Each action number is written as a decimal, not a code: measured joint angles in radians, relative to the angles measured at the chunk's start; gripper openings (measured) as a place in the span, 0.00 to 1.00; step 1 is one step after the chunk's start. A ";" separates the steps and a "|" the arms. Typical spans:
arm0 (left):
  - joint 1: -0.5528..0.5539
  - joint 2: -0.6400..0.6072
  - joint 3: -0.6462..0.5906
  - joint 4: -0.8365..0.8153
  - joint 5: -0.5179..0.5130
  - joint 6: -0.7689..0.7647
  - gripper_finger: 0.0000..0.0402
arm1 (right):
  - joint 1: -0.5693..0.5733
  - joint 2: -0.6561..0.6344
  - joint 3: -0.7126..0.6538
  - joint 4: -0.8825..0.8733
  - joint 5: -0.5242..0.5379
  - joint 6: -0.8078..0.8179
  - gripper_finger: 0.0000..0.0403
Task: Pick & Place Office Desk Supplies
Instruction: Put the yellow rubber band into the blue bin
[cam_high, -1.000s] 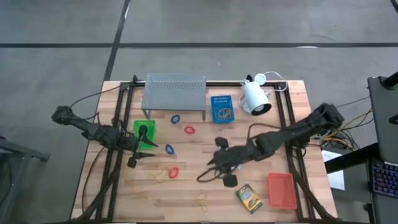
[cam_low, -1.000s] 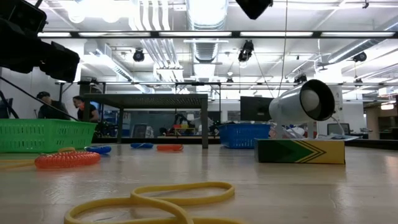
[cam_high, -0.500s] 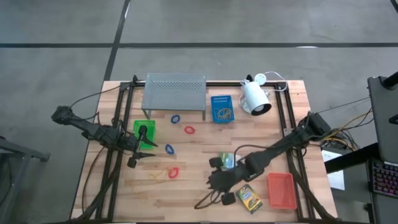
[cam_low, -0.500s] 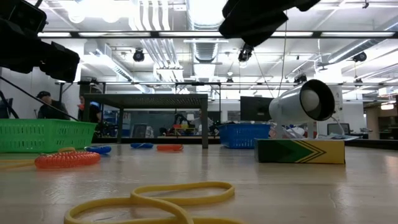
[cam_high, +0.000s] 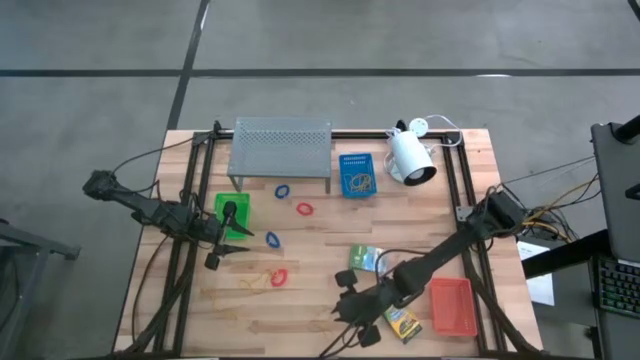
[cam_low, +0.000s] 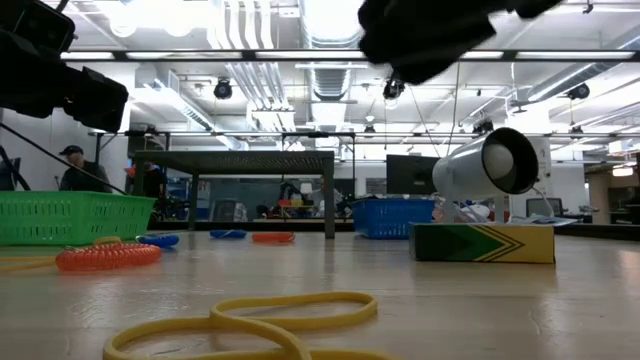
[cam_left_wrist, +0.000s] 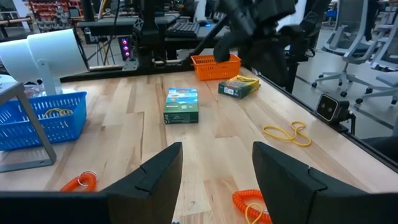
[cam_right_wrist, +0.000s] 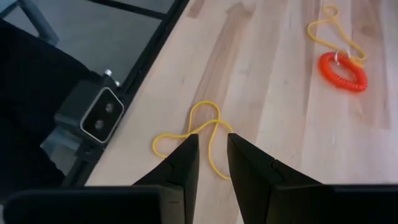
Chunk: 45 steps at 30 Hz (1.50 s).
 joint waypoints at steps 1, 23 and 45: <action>0.000 0.000 0.000 0.000 0.000 0.000 0.50 | 0.000 0.010 0.000 0.005 0.003 0.000 0.20; 0.000 0.000 0.000 0.000 0.000 0.000 0.50 | 0.000 0.185 0.002 0.116 0.000 -0.008 0.20; 0.000 0.000 0.000 0.000 0.000 0.000 0.50 | 0.000 0.241 0.005 0.147 0.003 -0.006 0.20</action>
